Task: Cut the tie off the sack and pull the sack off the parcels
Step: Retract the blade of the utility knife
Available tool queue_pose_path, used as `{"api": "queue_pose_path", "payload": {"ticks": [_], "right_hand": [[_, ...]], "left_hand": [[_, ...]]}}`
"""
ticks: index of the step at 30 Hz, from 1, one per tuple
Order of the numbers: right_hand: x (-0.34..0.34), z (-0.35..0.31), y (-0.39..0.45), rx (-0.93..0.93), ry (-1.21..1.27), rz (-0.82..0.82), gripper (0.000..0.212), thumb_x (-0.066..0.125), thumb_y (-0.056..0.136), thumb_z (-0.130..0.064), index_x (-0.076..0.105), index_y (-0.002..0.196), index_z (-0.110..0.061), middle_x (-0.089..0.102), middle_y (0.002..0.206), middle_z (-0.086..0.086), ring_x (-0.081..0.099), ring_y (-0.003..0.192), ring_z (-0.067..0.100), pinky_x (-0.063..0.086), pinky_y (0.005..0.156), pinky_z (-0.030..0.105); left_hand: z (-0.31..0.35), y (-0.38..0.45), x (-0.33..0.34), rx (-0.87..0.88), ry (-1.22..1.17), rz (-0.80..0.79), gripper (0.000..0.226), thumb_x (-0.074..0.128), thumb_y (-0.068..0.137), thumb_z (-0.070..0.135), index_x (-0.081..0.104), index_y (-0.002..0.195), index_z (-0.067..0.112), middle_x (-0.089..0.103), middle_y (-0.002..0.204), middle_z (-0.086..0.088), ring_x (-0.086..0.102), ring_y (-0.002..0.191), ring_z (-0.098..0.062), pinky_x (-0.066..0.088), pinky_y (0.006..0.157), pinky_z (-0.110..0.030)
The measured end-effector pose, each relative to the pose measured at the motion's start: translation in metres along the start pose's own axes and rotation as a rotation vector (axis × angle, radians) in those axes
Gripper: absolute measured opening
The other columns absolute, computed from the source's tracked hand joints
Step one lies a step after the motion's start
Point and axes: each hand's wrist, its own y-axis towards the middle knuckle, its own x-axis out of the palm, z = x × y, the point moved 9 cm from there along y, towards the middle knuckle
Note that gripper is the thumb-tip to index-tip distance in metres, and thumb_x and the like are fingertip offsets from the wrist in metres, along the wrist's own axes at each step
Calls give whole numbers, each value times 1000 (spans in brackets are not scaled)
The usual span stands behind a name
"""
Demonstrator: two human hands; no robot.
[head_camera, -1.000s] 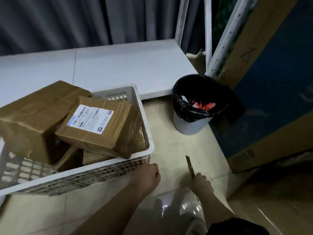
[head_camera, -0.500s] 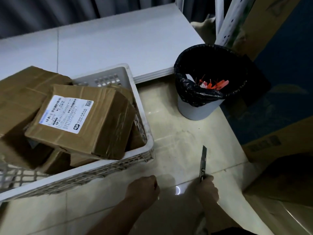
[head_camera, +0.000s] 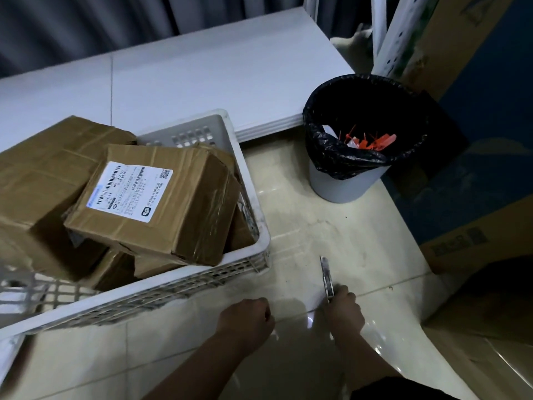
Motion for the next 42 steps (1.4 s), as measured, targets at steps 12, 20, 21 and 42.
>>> {"api": "queue_pose_path", "payload": {"ticks": [12,20,21,42], "right_hand": [[-15,-38,-4,-121,47,-254,31,54,91,-28,56,113,-7,62,117,14,61,103,30,50,83,31],[-133,-135,-72,-390,197,-438,19,60,86,-4,48,72,-10,59,75,13,63,57,25,58,65,43],[-147,-145,-89,-417,250,-465,21,60,87,-2,47,73,-10,60,74,13,62,51,20,58,61,40],[-261,-301,-376,-989,967,-557,18,45,99,-22,57,98,-9,73,87,10,70,74,18,49,64,23]], "left_hand": [[11,-14,-16,24,-12,-14,31,42,96,39,59,115,21,65,117,-2,59,106,-20,43,82,-26],[33,-69,-77,85,-205,36,39,46,96,37,51,129,17,60,127,-5,56,117,-22,42,92,-27],[37,-78,-86,97,-277,38,36,47,95,37,53,125,17,62,120,-4,58,110,-22,44,92,-30],[-28,-229,-238,236,-1255,307,25,33,96,10,37,72,17,25,41,8,16,30,-5,12,36,-10]]}}
